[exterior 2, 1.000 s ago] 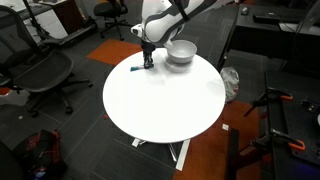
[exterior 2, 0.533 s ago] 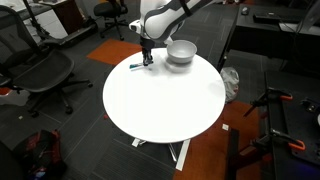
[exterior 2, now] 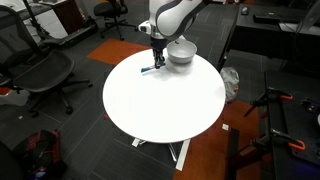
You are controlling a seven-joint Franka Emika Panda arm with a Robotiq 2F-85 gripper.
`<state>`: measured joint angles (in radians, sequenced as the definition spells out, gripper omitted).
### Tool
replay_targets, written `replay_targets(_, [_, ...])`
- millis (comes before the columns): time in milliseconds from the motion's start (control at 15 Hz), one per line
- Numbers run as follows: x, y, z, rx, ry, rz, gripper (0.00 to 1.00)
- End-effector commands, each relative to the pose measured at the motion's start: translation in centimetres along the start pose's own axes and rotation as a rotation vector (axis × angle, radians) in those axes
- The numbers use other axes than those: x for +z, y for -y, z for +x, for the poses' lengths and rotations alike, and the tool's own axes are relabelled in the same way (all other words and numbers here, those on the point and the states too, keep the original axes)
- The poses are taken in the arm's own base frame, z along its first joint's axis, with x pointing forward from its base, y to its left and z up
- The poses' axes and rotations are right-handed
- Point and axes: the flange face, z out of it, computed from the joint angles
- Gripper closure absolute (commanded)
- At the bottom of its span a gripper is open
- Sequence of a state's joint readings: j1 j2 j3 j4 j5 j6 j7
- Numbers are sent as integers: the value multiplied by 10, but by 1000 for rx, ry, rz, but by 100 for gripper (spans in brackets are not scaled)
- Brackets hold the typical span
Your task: Move the marker to the front
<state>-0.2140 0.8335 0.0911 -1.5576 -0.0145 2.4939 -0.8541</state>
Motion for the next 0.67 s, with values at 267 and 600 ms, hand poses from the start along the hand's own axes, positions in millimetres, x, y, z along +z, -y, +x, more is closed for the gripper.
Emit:
replay_targets(267, [-13,61,-80,136,-6,44,95])
replay_targets(600, [-16,92,-143,220,-2,64,95])
